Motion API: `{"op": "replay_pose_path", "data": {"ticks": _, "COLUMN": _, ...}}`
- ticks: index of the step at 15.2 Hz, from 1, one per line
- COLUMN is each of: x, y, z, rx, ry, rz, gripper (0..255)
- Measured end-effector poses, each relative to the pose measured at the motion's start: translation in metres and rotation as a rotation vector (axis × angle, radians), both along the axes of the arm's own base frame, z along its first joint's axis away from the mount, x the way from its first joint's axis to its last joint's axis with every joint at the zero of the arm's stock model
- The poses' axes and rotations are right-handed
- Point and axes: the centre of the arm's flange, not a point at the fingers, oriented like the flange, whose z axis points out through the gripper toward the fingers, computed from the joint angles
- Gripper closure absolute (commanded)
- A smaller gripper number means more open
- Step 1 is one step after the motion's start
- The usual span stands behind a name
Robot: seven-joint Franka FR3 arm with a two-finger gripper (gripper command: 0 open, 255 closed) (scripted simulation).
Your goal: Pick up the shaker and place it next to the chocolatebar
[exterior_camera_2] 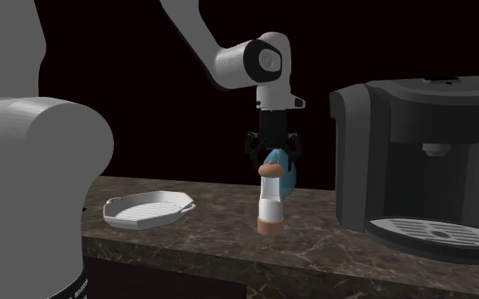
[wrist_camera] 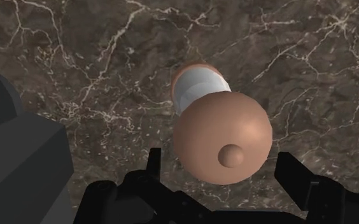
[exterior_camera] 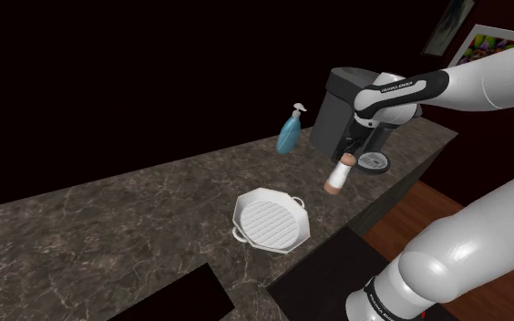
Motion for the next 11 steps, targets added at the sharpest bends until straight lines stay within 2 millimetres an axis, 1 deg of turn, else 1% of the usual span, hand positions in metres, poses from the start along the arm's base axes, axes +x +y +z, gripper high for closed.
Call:
{"op": "replay_pose_path", "data": {"ticks": 4, "x": -0.0002, "y": 0.0000, "z": -0.0010, "rx": 0.000, "ry": 0.000, "rz": 0.000, "gripper": 0}}
{"op": "replay_pose_path", "data": {"ticks": 5, "x": -0.0002, "y": 0.0000, "z": -0.0010, "rx": 0.000, "ry": 0.000, "rz": 0.000, "gripper": 255}}
{"op": "replay_pose_path", "data": {"ticks": 11, "x": 0.0000, "y": -0.0001, "z": -0.0006, "rx": -0.001, "ry": -0.002, "rz": 0.000, "gripper": 255}}
